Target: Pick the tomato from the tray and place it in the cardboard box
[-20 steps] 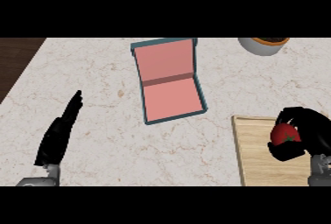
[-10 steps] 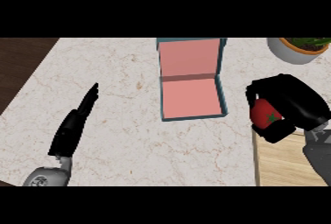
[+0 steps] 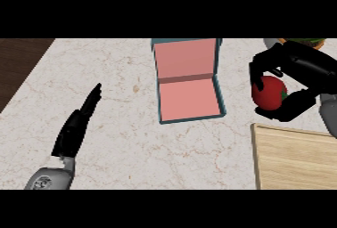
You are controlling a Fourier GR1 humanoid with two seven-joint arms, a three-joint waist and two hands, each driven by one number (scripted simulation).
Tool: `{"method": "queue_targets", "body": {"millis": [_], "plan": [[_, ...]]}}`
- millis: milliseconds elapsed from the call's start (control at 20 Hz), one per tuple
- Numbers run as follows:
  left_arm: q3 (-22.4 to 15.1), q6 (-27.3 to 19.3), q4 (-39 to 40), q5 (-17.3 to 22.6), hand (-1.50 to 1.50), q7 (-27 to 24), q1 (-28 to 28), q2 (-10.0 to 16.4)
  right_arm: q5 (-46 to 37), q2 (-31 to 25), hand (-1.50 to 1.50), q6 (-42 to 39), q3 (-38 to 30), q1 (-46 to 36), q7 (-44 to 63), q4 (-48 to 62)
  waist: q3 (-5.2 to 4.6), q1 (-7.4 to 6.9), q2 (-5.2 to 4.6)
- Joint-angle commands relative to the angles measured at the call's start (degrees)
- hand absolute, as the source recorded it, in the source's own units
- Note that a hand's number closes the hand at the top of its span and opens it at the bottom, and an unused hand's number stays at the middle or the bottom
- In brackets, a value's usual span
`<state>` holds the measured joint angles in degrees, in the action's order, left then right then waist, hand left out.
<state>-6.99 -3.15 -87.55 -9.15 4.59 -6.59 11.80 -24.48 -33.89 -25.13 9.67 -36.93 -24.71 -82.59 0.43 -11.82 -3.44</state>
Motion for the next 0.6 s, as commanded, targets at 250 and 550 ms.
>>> {"method": "queue_targets", "body": {"millis": [250, 550], "plan": [[1.9, -1.22, 1.06, 0.06, 0.0, 1.95, -2.14, -0.06, 12.1, 1.67, 1.5, -11.56, -3.04, -15.56, -18.89, 18.98, -0.31, 2.81, 0.73], [1.36, -3.21, 0.94, -1.39, 0.0, 0.78, 1.99, -1.05, 12.56, 5.91, 1.5, -12.64, 1.03, -26.53, -18.89, 29.53, -0.45, 4.83, 1.76]]}}
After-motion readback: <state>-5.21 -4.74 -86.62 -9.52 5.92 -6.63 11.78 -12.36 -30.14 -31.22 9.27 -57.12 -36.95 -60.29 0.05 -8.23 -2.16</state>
